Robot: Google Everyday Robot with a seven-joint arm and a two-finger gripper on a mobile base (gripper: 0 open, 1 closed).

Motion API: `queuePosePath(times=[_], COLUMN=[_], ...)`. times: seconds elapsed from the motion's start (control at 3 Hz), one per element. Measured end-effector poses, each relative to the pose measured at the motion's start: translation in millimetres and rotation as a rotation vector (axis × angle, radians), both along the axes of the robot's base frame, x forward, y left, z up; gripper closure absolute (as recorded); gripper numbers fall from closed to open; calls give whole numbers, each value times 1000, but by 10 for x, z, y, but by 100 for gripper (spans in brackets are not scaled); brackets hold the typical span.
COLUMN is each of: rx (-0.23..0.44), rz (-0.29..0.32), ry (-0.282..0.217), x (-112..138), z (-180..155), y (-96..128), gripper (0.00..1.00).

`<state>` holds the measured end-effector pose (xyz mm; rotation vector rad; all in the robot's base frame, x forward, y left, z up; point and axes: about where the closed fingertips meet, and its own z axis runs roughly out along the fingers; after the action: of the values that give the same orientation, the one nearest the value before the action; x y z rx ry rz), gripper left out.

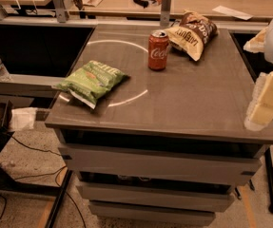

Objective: Knock coke can over

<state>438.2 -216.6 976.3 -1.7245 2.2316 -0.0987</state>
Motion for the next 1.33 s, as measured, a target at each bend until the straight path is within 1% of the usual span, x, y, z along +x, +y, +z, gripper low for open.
queuePosePath(times=[0.33, 0.67, 1.0, 1.33], rx=[0, 9, 93, 241], rz=[0, -25, -74, -108], ry=[0, -21, -23, -2], x=[0, 16, 21, 19], z=[0, 48, 37, -98], y=[0, -18, -47, 32], gripper=[0, 0, 0, 0])
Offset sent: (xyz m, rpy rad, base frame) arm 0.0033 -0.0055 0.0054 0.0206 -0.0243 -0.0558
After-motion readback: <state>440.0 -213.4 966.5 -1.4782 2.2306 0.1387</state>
